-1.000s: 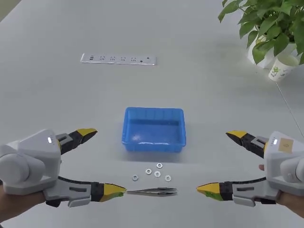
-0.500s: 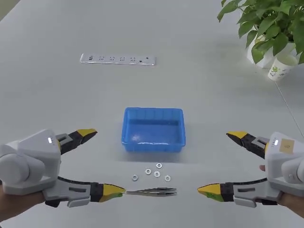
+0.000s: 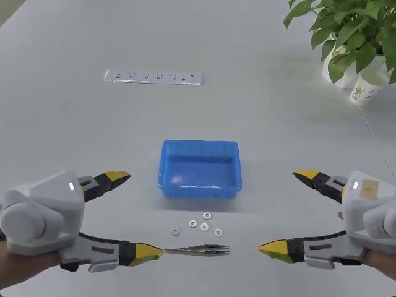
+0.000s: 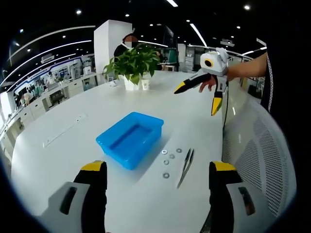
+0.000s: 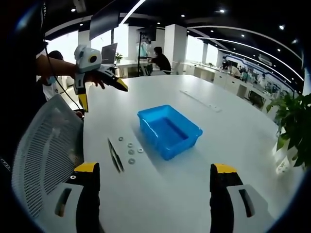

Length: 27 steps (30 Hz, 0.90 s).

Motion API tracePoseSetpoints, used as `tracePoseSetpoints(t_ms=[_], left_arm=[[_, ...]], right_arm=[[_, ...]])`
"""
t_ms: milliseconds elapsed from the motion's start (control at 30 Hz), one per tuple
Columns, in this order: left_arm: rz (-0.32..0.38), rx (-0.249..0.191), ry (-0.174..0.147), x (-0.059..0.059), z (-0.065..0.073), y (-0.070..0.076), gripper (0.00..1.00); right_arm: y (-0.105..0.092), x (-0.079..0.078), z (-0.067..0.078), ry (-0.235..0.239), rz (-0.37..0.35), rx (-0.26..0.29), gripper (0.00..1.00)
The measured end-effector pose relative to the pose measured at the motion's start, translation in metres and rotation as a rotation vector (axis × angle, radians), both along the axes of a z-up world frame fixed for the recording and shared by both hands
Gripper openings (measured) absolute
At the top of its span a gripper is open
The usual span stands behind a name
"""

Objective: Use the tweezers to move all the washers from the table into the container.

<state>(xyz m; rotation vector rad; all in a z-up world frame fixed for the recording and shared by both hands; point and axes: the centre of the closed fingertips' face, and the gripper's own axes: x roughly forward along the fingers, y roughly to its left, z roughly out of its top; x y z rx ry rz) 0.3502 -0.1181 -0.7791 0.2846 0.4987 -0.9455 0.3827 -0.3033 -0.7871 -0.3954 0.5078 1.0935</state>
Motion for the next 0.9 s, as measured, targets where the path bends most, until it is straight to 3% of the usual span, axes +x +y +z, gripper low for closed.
tracePoseSetpoints(t_ms=[567, 900], left_arm=[[-0.065, 0.037, 0.047, -0.011, -0.021, -0.009, 0.76], [-0.133, 0.095, 0.07, -0.019, -0.037, -0.015, 0.6]], right_arm=[[0.011, -0.005, -0.016, 0.009, 0.104, -0.063, 0.86], [0.022, -0.017, -0.029, 0.045, 0.188, -0.084, 0.76]])
